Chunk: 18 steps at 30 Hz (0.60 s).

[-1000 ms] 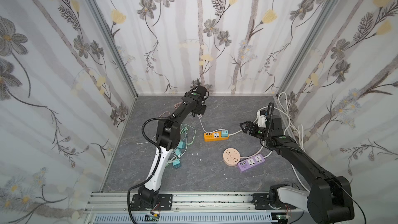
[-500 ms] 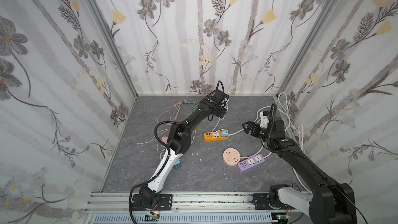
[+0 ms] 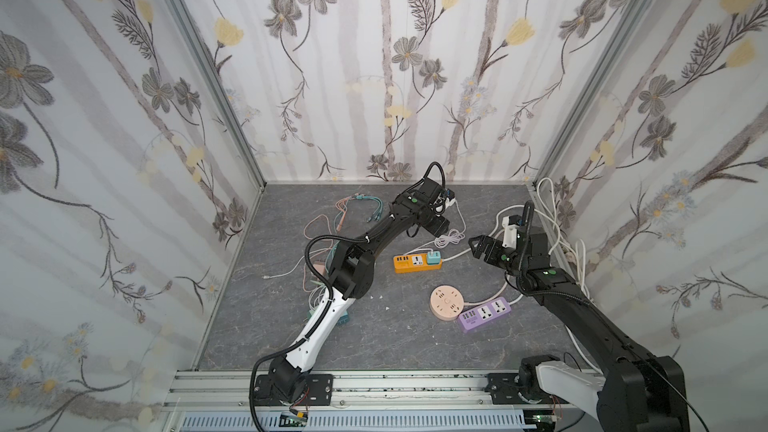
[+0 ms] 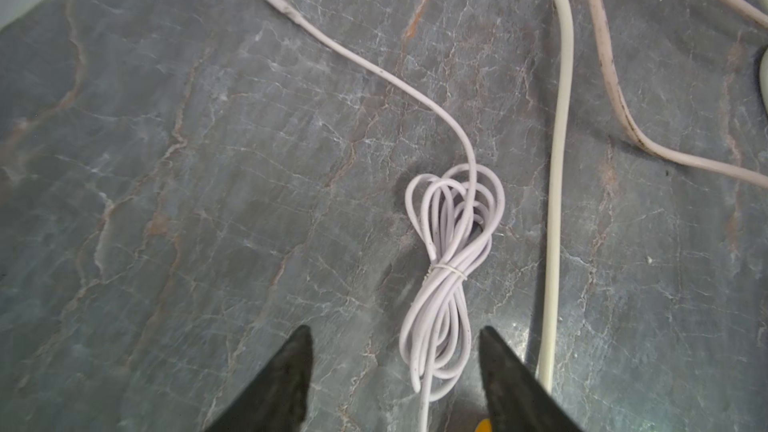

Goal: Insert the plug

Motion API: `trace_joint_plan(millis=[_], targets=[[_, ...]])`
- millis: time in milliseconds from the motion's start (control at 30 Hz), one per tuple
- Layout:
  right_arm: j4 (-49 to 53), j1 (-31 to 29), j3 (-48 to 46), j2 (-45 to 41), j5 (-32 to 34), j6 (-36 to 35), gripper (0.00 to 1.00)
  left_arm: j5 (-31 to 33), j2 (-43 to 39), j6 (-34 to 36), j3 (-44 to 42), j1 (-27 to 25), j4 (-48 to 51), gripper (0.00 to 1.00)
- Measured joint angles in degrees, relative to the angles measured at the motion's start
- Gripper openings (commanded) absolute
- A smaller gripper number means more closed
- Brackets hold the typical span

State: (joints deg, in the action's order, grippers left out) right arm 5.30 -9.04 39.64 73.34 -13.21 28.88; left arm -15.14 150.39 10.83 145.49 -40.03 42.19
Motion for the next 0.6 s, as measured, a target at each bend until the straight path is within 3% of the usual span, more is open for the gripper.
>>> trace_joint_plan(millis=[33, 267, 600], targets=[[-0.02, 0.00, 0.00, 0.02, -0.26, 0.00, 0.99, 0.52, -0.35, 0.07, 0.00, 0.00, 0.09, 1.00], [-0.02, -0.76, 0.31, 1.66, -2.54, 0.00, 0.99, 6.62, -8.98, -0.52, -6.45, 0.42, -0.17, 1.00], [-0.46, -1.92, 2.08, 8.66, -3.43, 3.30, 0.99, 16.74, -31.19, -6.01, -36.04, 3.52, -10.27, 1.00]])
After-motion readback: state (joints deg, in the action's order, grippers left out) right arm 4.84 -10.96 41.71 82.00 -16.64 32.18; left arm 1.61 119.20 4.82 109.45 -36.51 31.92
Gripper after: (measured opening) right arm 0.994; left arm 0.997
